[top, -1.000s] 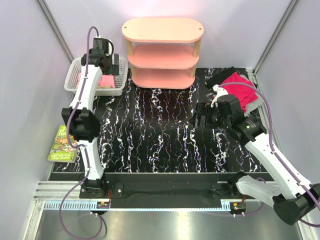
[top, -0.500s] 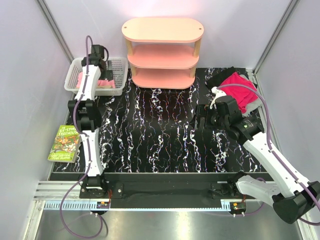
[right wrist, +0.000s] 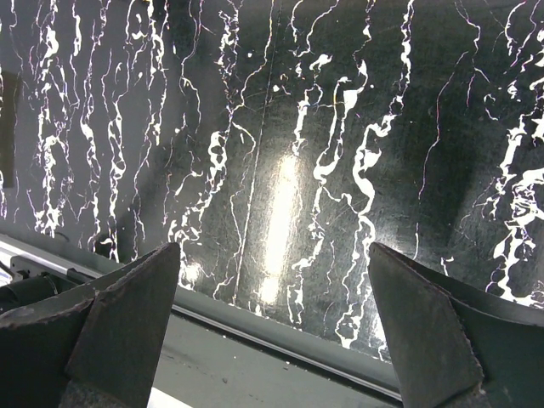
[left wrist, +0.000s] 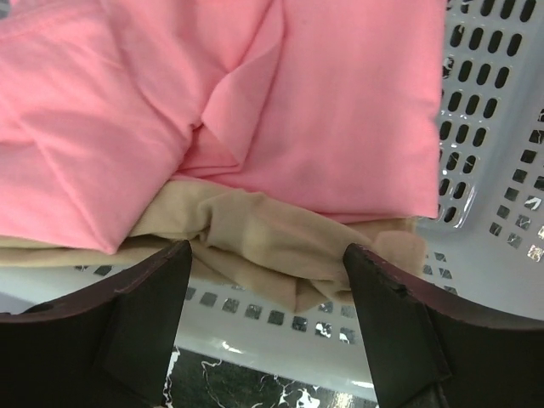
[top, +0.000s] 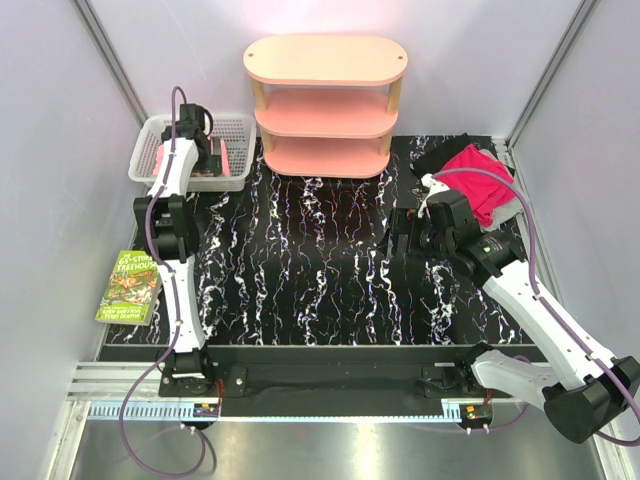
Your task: Fold and stack the t-shirts
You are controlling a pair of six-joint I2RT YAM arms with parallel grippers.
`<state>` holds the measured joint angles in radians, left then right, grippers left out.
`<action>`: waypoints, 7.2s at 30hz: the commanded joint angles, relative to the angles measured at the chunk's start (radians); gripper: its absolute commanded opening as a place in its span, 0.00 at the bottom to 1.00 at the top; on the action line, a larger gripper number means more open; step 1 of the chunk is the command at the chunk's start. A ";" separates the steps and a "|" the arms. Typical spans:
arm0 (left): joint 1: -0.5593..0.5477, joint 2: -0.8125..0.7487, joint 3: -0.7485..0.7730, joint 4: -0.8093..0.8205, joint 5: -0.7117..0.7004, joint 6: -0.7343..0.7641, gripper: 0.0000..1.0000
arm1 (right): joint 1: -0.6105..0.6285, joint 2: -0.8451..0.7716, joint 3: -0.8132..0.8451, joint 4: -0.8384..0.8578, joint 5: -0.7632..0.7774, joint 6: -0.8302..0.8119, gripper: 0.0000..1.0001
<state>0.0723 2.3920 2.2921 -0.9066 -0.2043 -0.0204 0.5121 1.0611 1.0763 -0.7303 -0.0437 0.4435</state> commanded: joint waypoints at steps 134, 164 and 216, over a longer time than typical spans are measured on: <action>0.110 -0.570 -0.718 0.164 0.361 0.137 0.92 | -0.001 -0.073 -0.138 0.065 -0.110 -0.006 1.00; 0.265 -0.891 -1.051 0.167 0.694 0.243 0.91 | 0.698 0.987 0.663 0.022 0.215 -0.338 1.00; 0.245 -1.122 -1.140 0.144 0.701 0.312 0.91 | 0.542 1.300 0.881 0.127 0.209 -0.413 0.76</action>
<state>0.3122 1.2816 1.1408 -0.7605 0.4576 0.2718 1.0592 2.3478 1.9911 -0.6094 0.1703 0.0071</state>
